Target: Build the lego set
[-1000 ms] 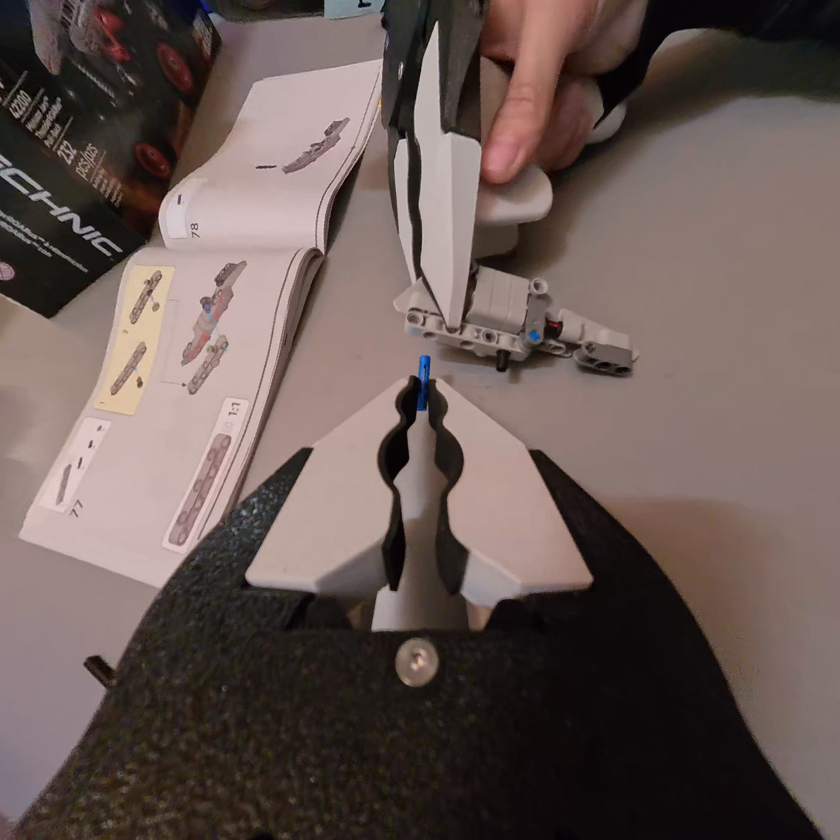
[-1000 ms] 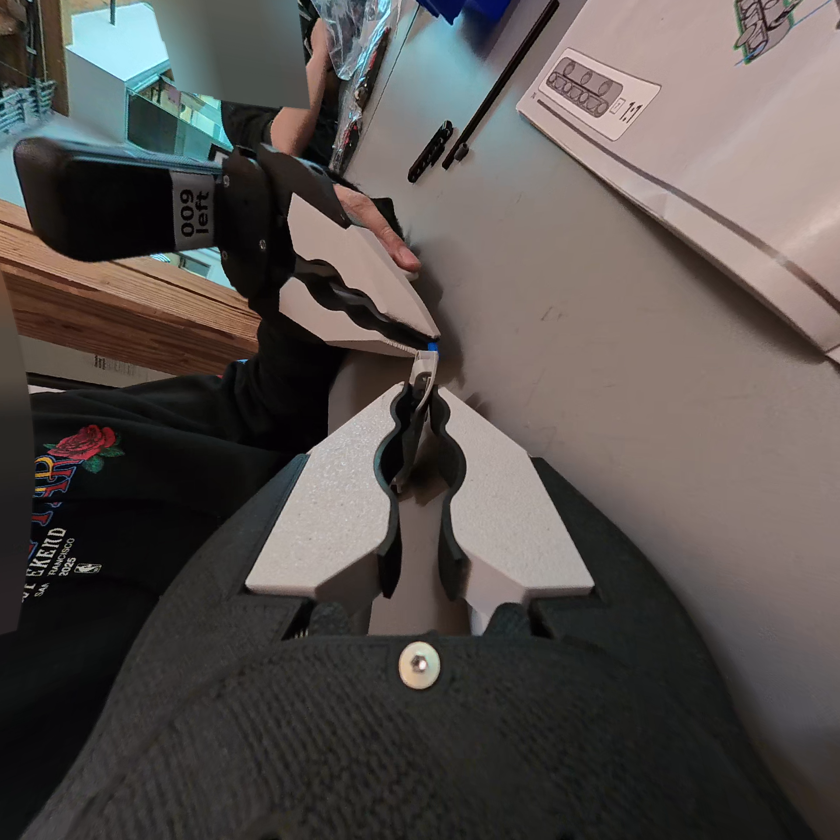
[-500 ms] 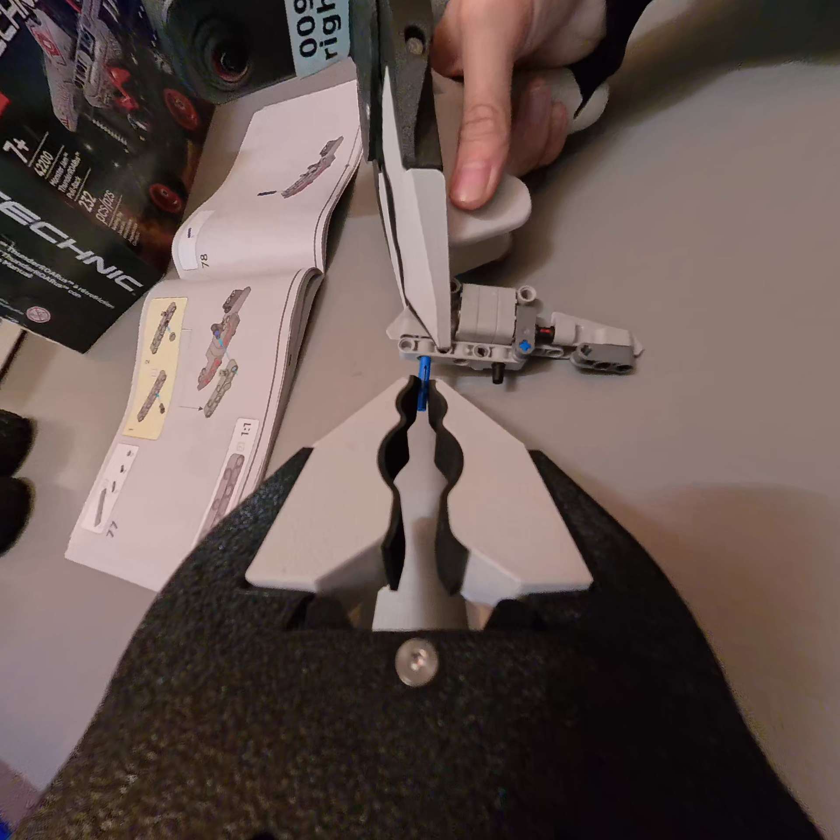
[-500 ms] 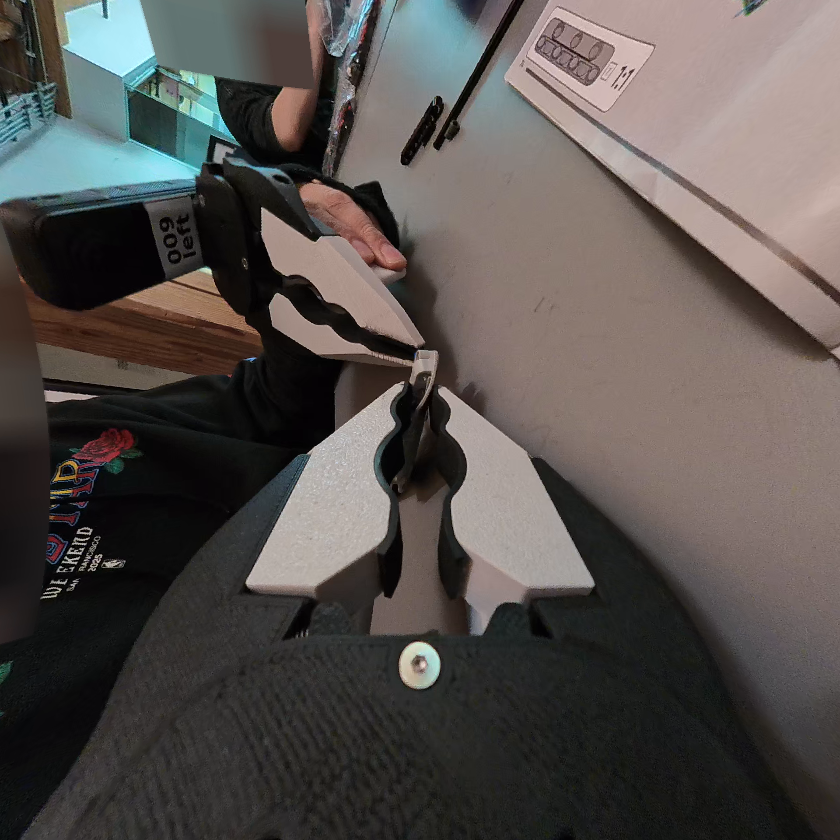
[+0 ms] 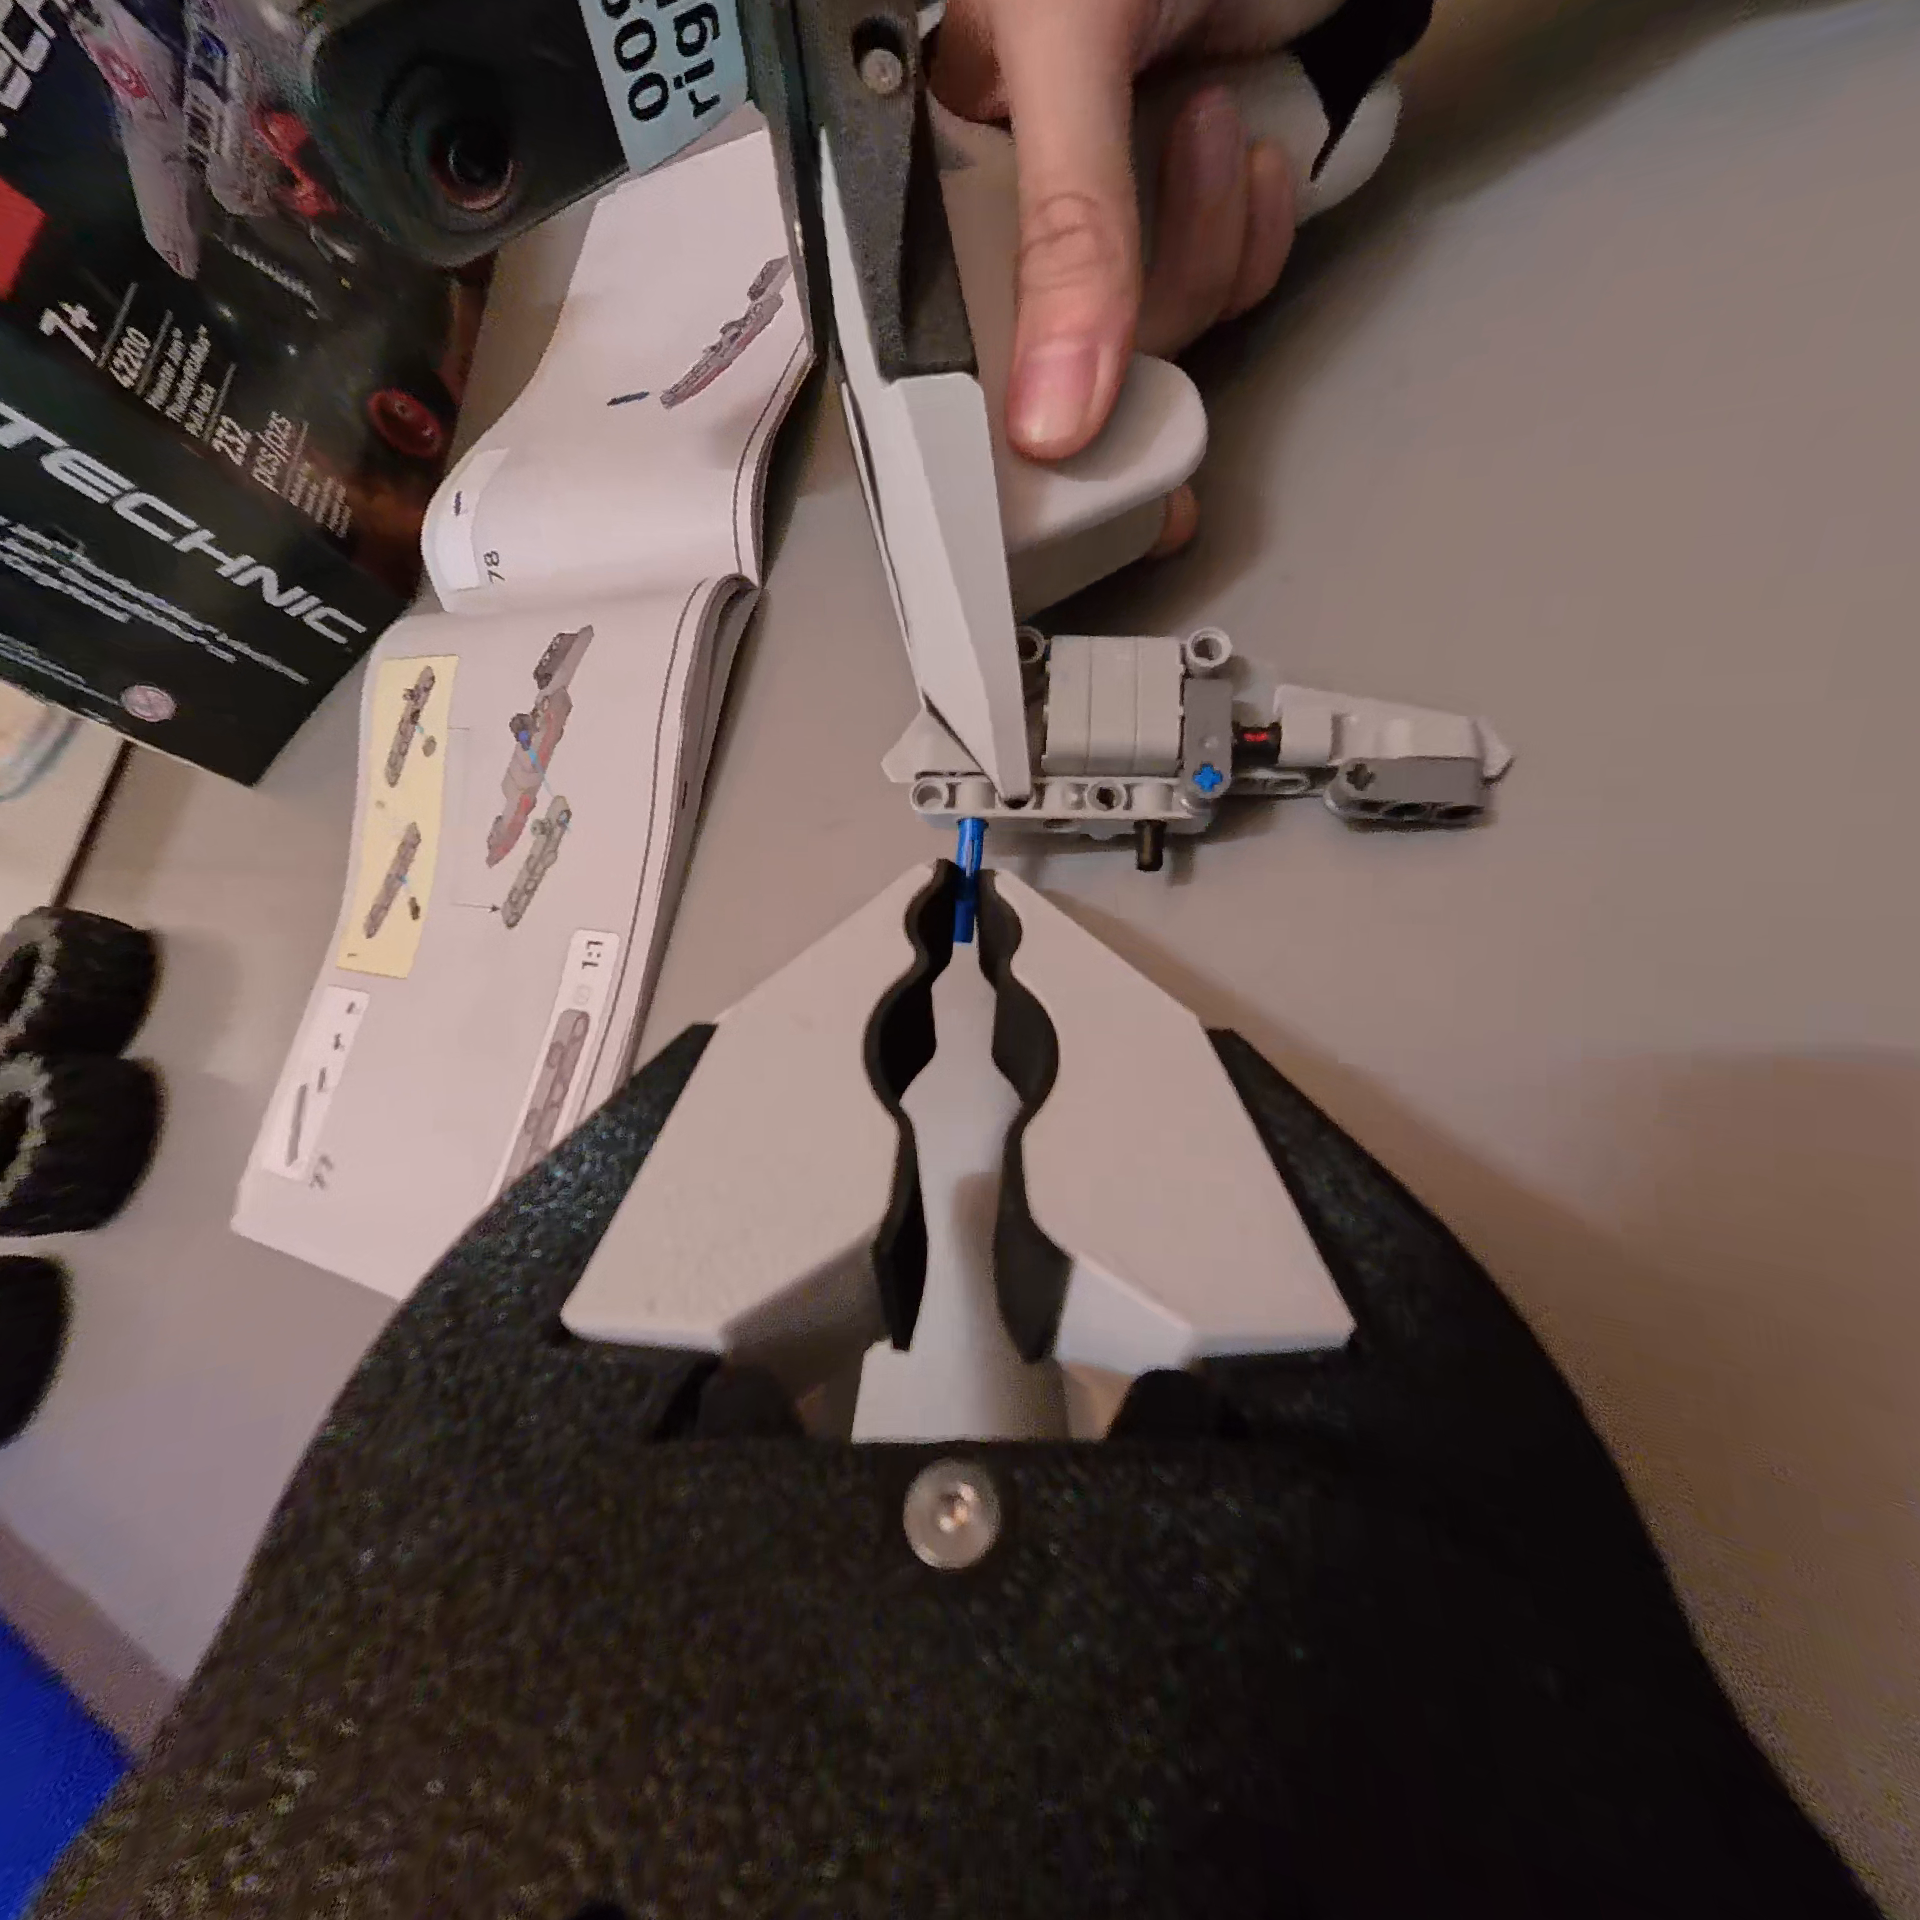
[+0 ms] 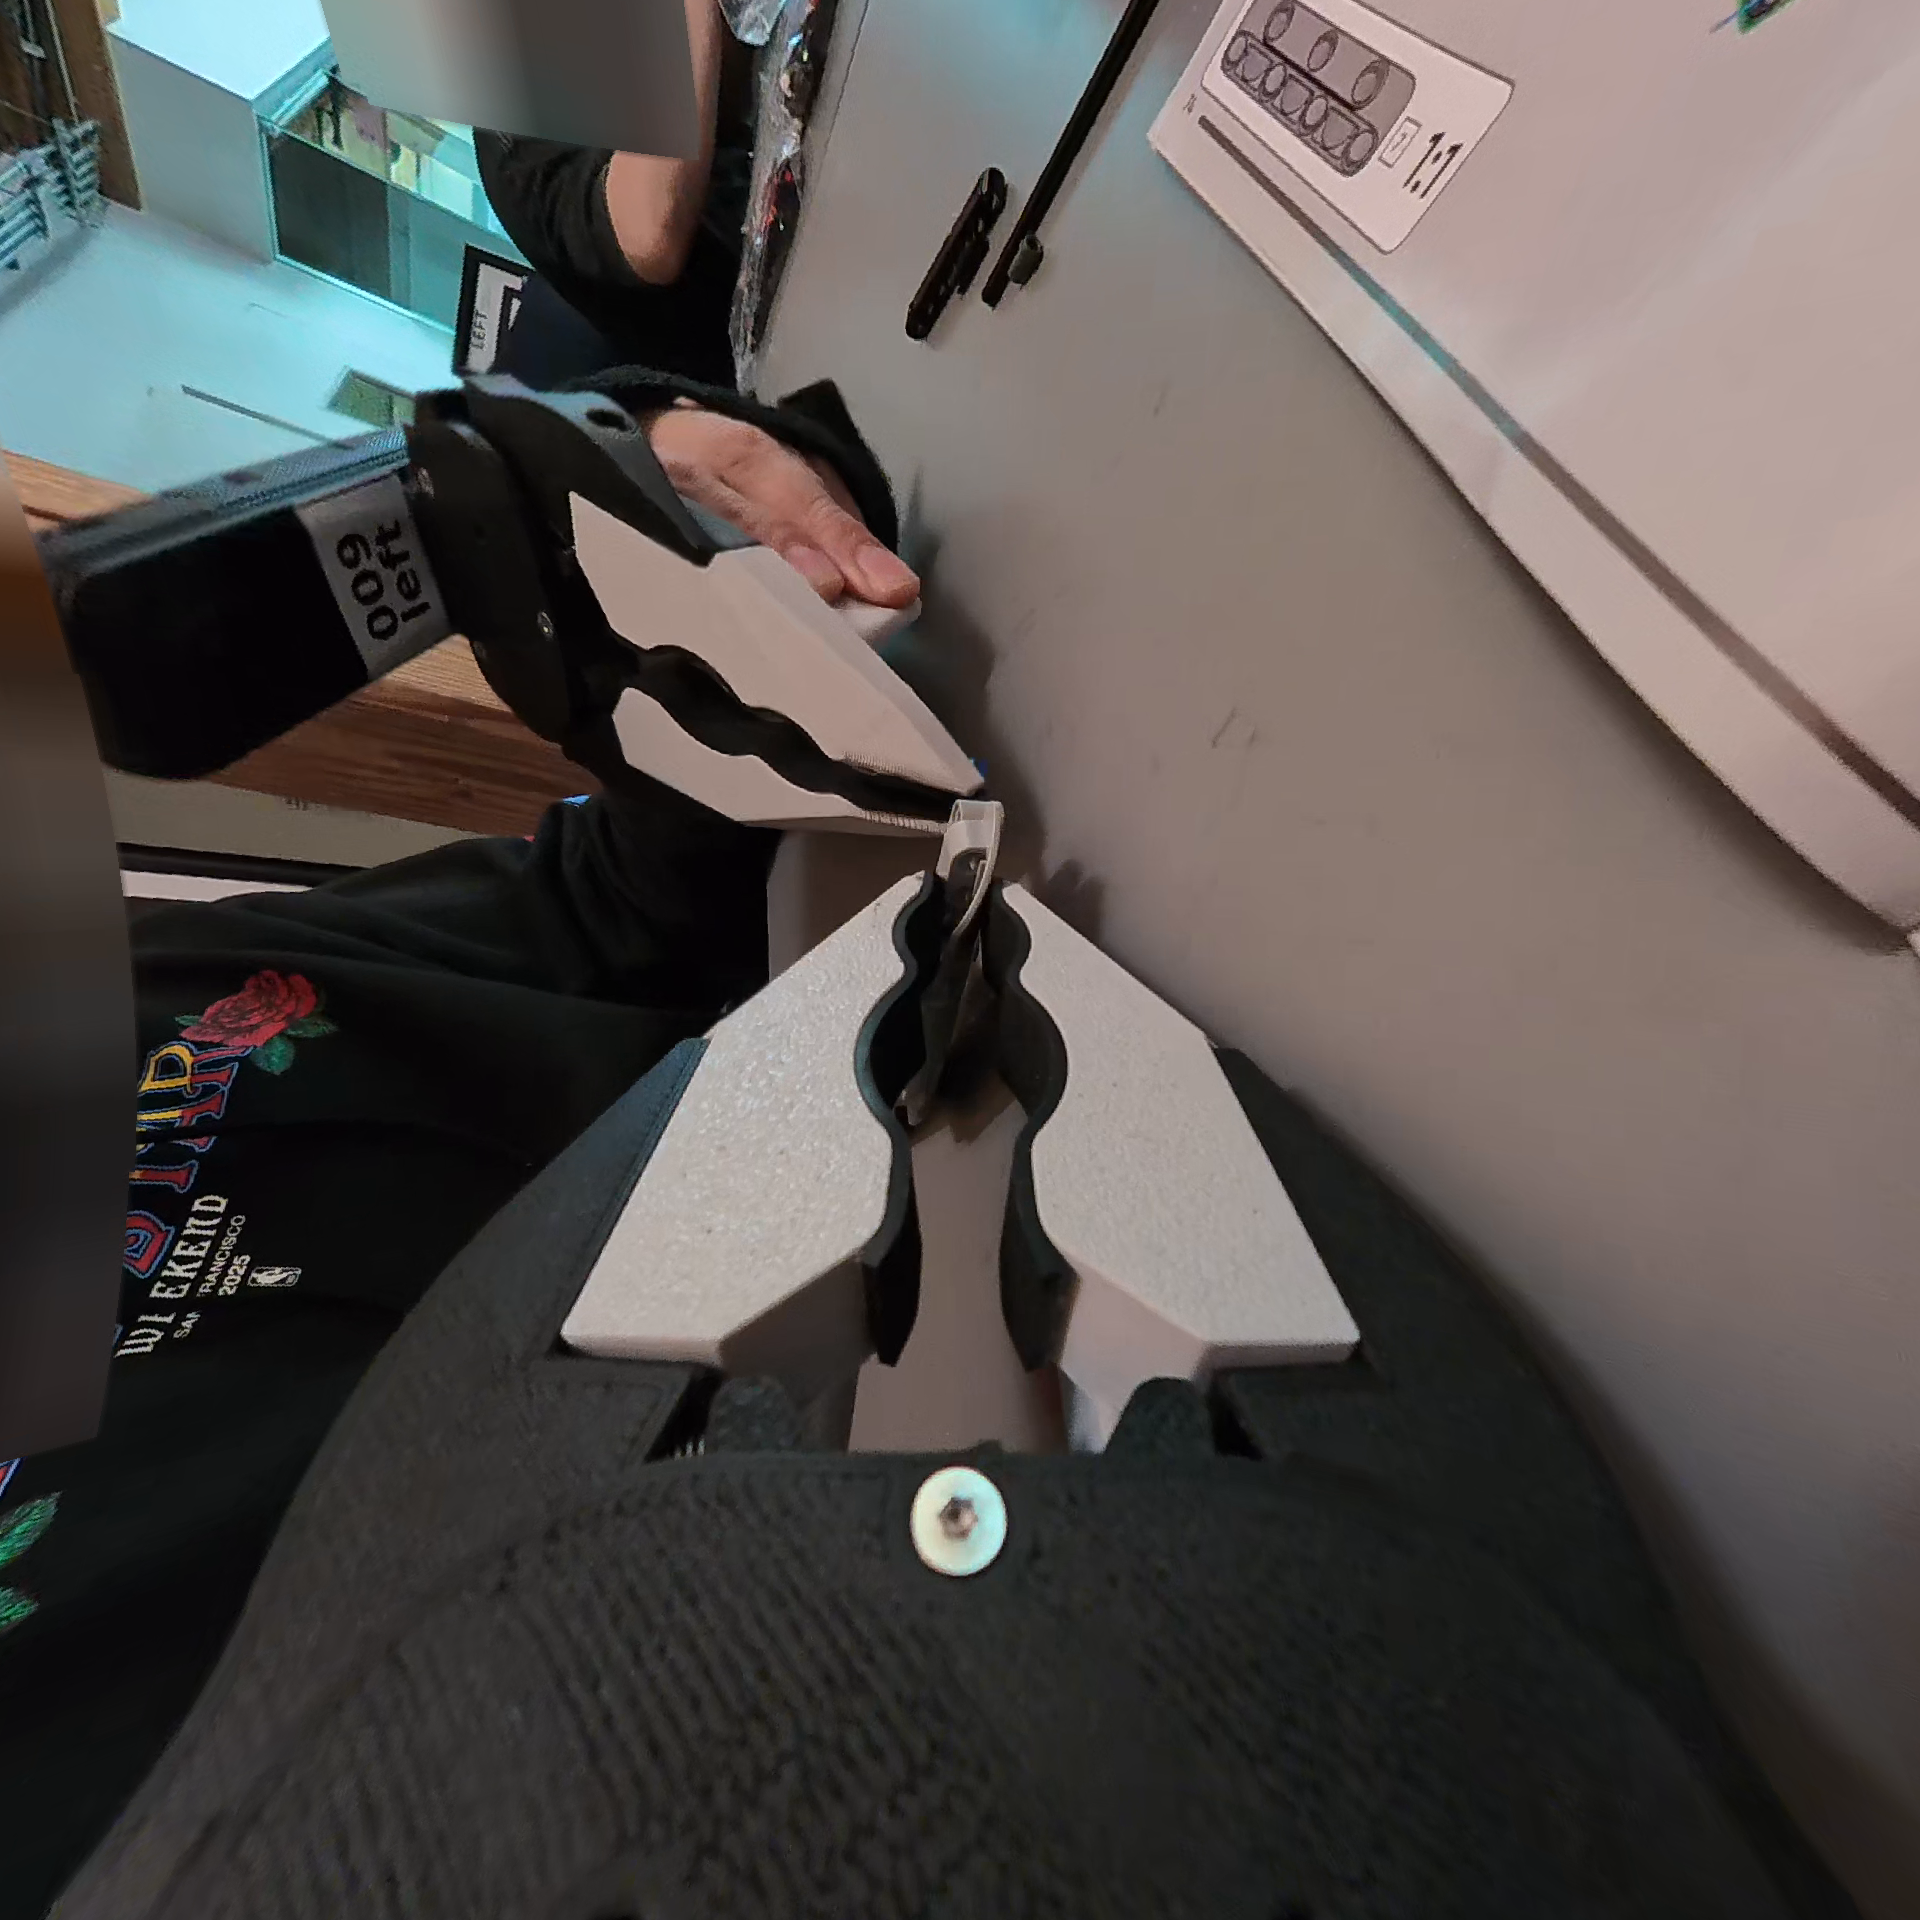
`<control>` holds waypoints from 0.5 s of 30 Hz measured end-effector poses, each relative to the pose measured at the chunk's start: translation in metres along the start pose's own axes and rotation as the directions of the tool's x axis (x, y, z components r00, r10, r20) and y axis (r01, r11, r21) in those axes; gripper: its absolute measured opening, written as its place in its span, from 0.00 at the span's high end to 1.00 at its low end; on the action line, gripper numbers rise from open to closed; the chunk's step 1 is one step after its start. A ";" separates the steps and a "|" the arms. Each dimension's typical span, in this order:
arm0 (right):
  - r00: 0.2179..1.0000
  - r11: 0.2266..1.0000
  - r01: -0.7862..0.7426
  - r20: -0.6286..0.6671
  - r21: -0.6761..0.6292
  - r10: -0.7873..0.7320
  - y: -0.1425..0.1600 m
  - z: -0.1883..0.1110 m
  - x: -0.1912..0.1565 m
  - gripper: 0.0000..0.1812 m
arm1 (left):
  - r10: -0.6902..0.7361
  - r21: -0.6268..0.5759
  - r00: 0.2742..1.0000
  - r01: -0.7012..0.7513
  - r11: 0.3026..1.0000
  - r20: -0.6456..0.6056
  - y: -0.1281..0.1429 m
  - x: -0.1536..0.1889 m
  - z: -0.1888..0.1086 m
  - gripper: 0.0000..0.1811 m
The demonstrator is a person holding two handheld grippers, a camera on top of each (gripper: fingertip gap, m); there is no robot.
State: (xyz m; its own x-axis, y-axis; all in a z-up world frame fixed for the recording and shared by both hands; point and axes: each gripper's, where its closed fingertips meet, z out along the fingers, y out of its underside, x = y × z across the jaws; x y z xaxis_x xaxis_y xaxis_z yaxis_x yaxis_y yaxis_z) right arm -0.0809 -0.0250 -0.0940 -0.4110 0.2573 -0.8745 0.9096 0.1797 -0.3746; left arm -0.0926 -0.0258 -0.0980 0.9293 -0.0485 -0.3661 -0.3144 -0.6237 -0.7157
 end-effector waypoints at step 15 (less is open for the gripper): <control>0.999 0.999 -0.033 -0.019 -0.036 0.033 -0.001 0.006 0.006 0.96 | -0.052 -0.084 0.998 0.055 0.995 0.034 0.009 0.000 0.001 0.99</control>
State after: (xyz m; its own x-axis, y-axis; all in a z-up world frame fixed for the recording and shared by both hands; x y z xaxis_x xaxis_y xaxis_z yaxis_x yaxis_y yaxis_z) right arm -0.0841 -0.0292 -0.1008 -0.3822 0.2811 -0.8803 0.9200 0.2051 -0.3340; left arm -0.0955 -0.0305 -0.1053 0.9372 0.0108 -0.3486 -0.2458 -0.6886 -0.6822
